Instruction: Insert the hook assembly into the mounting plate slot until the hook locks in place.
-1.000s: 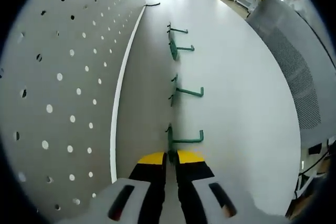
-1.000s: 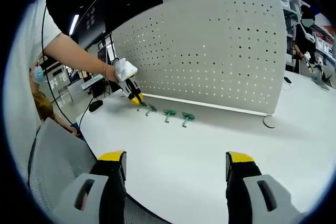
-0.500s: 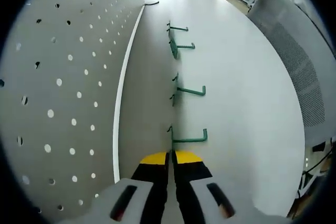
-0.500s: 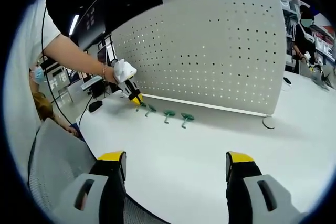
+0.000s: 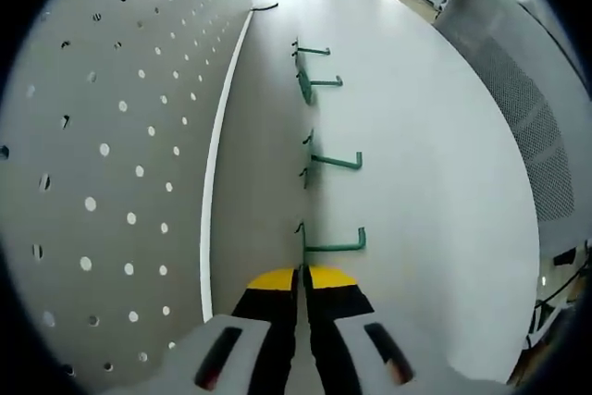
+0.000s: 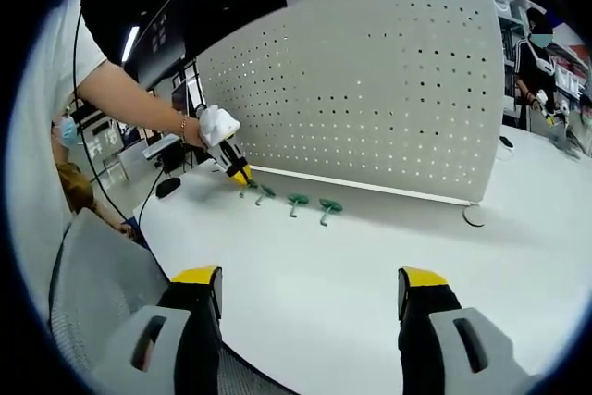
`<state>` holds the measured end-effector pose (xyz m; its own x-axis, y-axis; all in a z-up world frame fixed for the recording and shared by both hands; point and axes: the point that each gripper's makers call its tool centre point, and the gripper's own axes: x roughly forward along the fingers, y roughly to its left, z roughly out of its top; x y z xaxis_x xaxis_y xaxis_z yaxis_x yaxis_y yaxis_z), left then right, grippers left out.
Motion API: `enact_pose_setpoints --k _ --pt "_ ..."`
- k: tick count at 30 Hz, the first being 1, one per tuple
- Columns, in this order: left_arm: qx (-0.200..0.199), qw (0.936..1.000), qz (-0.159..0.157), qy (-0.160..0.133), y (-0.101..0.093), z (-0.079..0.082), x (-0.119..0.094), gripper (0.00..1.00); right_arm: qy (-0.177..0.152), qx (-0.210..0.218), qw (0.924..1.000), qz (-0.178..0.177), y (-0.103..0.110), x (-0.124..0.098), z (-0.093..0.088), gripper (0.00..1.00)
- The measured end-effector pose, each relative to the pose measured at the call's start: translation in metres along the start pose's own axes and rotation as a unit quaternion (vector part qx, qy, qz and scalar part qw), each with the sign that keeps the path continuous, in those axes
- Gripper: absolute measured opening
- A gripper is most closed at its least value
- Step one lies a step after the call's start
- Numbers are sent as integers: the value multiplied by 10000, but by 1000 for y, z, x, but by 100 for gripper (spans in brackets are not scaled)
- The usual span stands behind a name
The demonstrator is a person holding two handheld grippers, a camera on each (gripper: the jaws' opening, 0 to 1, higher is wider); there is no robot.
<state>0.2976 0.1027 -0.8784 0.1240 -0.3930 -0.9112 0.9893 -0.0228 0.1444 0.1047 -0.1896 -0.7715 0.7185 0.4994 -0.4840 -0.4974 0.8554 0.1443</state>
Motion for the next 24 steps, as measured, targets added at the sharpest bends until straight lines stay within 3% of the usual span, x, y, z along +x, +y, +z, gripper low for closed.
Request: enact_pose_setpoints --k 14,24 --pt "-314 9978 333 -475 10 17 -13 3 -96 74 9999 -58 -5 -1 3 75" --pt "-650 9913 681 -921 15 34 -30 3 -151 27 9999 -28 -3 0 7 75"
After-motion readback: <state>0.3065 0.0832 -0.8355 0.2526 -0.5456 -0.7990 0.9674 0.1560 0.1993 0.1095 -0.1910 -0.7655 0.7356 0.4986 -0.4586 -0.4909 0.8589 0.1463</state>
